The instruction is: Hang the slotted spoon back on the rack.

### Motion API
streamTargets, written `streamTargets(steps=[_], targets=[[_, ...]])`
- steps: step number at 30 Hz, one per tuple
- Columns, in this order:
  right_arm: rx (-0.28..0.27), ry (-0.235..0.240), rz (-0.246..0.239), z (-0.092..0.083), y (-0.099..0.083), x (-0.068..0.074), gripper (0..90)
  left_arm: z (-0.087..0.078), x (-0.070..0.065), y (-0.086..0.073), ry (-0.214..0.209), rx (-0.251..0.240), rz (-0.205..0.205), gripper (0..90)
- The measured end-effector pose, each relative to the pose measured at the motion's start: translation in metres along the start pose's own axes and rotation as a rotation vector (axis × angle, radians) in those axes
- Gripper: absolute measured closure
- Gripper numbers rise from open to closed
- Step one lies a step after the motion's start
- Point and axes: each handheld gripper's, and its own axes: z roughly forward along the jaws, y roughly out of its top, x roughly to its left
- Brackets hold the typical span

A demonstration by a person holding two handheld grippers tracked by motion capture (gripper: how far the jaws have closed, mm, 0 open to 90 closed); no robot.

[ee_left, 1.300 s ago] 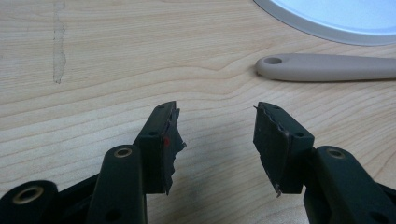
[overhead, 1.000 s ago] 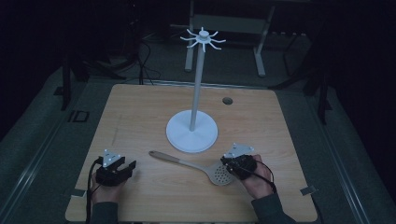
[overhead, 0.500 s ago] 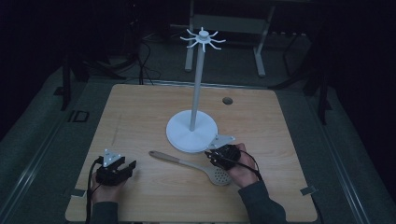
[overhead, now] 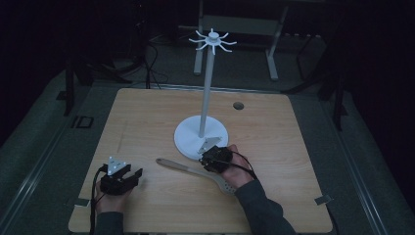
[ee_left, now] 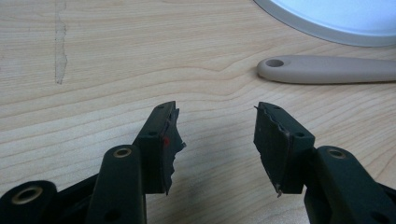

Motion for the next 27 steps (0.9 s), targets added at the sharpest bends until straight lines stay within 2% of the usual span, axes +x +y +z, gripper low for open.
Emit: streamTargets(steps=[9,12,13,16,27], targets=[[0.067,0.101,-0.045,0.028,0.013,0.01,74.0,0.0,0.0,0.0,0.0,-0.002,-0.001,49.4],[0.081,0.118,-0.049,0.034,0.017,0.012,73.9,0.0,0.0,0.0,-0.002,-0.002,-0.003,49.4],[0.098,0.142,-0.054,0.04,0.02,0.014,73.8,0.0,0.0,0.0,-0.002,-0.001,-0.002,49.4],[0.132,0.166,-0.064,0.049,0.023,0.016,73.5,0.0,0.0,0.0,-0.003,-0.001,-0.002,49.4],[0.281,0.222,-0.095,0.072,0.04,0.016,73.0,0.0,0.0,0.0,-0.005,-0.002,-0.002,49.3]])
